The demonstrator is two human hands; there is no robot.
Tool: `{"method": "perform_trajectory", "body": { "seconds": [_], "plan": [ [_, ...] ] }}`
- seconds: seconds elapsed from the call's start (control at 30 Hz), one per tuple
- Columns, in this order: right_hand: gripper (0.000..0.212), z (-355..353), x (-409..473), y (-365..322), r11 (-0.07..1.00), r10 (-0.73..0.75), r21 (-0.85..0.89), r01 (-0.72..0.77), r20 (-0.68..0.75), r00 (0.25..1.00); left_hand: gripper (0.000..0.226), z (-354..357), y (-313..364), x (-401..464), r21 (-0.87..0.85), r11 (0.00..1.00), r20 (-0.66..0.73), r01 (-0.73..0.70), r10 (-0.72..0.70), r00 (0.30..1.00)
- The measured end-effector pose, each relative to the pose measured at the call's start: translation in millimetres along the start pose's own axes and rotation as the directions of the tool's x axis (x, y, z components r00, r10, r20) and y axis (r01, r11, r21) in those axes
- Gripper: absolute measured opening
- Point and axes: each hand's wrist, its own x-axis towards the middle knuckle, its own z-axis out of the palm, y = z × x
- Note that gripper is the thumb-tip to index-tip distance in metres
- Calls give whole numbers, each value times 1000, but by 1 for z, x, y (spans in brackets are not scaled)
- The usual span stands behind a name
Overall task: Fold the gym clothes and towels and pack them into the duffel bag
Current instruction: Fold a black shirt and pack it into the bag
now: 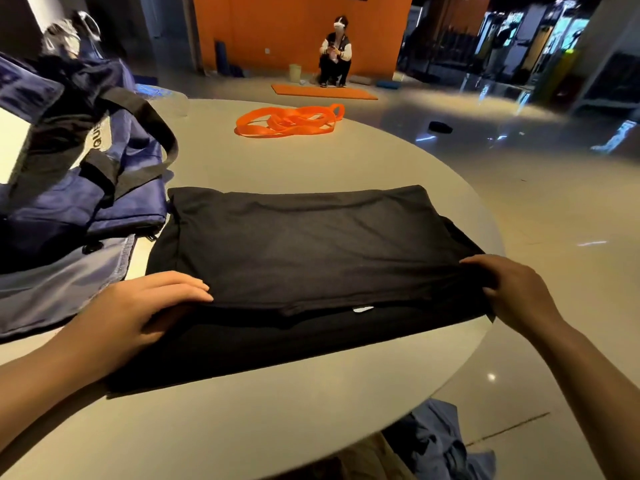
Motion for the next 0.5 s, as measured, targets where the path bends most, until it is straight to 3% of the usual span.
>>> {"method": "perform_trajectory", "body": {
  "seconds": [0.07, 0.17, 0.23, 0.3, 0.4, 0.5],
  "plan": [
    [52, -2, 4, 0, 1000, 6, -16, -6, 24, 1000, 22, -1, 12, 9, 29, 998, -8, -61, 61, 998],
    [51, -7, 7, -2, 995, -7, -96, 15, 82, 997, 44, -1, 32, 21, 214, 964, 3, -159, 162, 987],
    [48, -10, 3, -16, 987, -57, -148, 58, 16, 998, 46, 3, 44, 28, 309, 932, 6, -191, 199, 980],
    [46, -9, -7, -45, 983, -179, -56, 176, -54, 982, 44, 11, 53, 37, 291, 932, 4, -215, 224, 975],
    [36, -4, -27, -94, 885, -442, 152, 440, -25, 897, 52, 26, 63, 54, 232, 939, 2, -253, 260, 966],
    [42, 9, -40, -117, 856, -500, 207, 474, 92, 861, 37, 27, 66, 64, 56, 995, -105, -77, 83, 991]
  ]
}}
